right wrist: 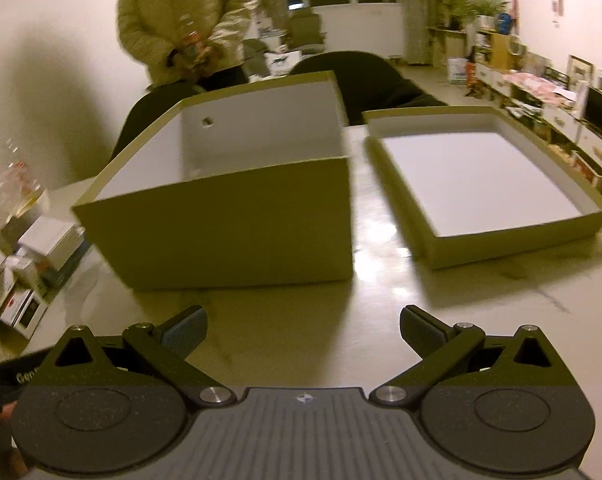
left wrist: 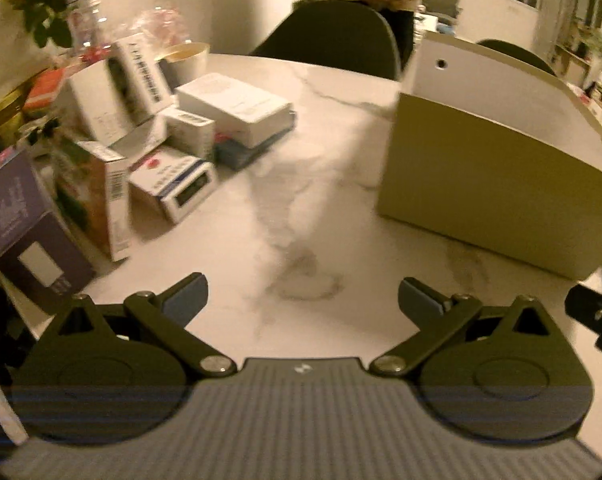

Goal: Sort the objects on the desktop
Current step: 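Swing the right tool toward the pile of medicine boxes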

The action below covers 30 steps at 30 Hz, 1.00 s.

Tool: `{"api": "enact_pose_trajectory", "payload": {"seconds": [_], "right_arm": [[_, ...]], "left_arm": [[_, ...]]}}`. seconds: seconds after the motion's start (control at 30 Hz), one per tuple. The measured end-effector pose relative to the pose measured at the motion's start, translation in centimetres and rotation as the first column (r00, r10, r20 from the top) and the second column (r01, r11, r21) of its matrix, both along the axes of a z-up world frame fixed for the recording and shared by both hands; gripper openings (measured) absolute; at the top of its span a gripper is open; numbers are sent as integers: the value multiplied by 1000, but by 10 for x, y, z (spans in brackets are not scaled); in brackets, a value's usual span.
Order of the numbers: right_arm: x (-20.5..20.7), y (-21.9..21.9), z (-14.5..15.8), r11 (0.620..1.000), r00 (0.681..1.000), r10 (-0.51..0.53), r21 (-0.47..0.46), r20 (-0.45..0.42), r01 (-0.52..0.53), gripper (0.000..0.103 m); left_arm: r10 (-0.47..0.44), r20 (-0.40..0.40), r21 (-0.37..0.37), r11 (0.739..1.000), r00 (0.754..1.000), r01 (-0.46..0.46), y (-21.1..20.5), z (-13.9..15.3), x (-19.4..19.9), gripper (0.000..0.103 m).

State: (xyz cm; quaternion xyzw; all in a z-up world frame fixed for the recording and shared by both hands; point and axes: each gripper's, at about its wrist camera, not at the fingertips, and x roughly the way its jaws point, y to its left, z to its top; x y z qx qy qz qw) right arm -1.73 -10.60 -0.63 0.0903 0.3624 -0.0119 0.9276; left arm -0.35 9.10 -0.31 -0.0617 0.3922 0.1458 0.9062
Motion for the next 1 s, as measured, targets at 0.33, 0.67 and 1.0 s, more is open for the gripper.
{"api": "enact_pose_trajectory", "payload": {"seconds": [0.33,0.67,1.0], "right_arm": [[12,38,-11,993,994,110,-36,-9,-110,103],[17,76,-5,941,938,337,-73,83,-331,103],[37,118,20,799,795,594,28,122,-601,103]], "left_arm": [[84,-1,-10,996,996,-84,35,14,-16,103],[145,17,3,989,989,-145,69,22,-46,103],[110,59,-26,994,992,-108,101,14,-79,103]]}}
